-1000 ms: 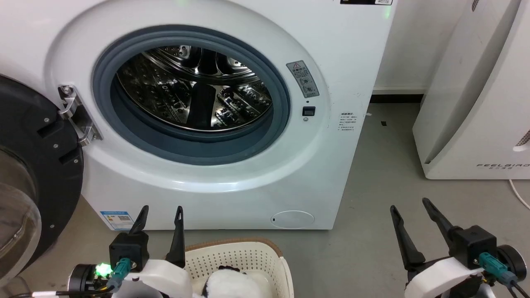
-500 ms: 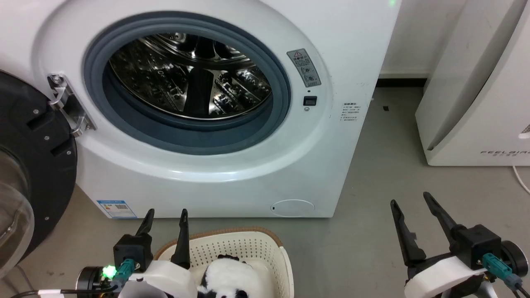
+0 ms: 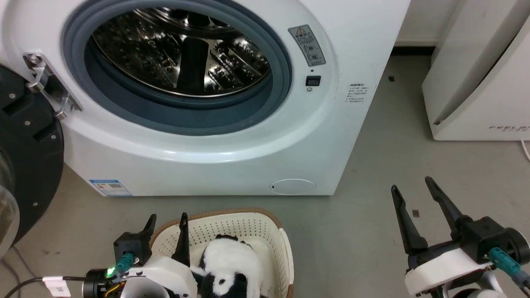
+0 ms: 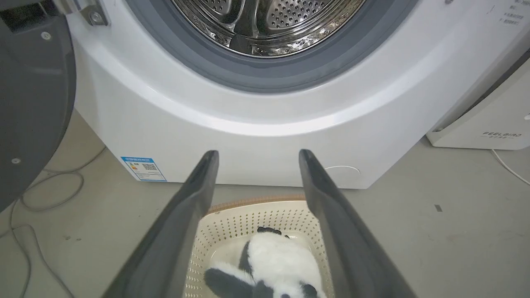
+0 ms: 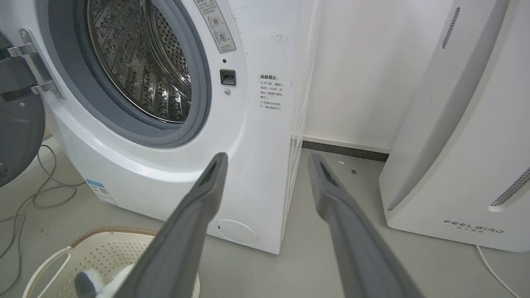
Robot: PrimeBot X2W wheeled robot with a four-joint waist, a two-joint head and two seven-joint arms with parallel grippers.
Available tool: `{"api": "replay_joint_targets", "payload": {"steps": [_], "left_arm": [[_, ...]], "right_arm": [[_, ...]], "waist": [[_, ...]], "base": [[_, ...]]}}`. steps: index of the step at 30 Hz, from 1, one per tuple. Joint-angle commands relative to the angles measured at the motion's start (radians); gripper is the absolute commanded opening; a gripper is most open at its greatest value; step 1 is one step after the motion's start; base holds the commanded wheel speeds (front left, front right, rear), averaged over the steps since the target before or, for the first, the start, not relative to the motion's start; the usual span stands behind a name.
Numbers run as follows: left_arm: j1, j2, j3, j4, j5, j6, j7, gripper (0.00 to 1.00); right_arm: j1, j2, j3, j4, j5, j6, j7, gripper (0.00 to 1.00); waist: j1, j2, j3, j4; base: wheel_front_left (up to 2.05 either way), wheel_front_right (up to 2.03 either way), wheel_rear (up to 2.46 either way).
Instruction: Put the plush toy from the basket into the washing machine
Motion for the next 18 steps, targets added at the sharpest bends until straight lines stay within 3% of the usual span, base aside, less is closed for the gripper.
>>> {"api": "replay_joint_targets", "payload": {"steps": [1,18], "left_arm": [[-0.028,0.000,0.004,0.036,-0.018,-0.006,-0.012,1.00],[-0.150,0.006,0.034,0.333,-0.091,-0.042,-0.045,1.00]], "right_arm": [[-0.020,-0.010,0.006,-0.013,0.006,0.000,-0.014,1.00],[-0.053,-0.031,0.026,-0.053,0.012,0.000,-0.048,1.00]], "waist": [[-0.0001,0.0000,0.019,-0.001],[-0.0001,0.0000,0.142,-0.017]], "base": [[0.00,0.00,0.00],[0.00,0.00,0.00]]}}
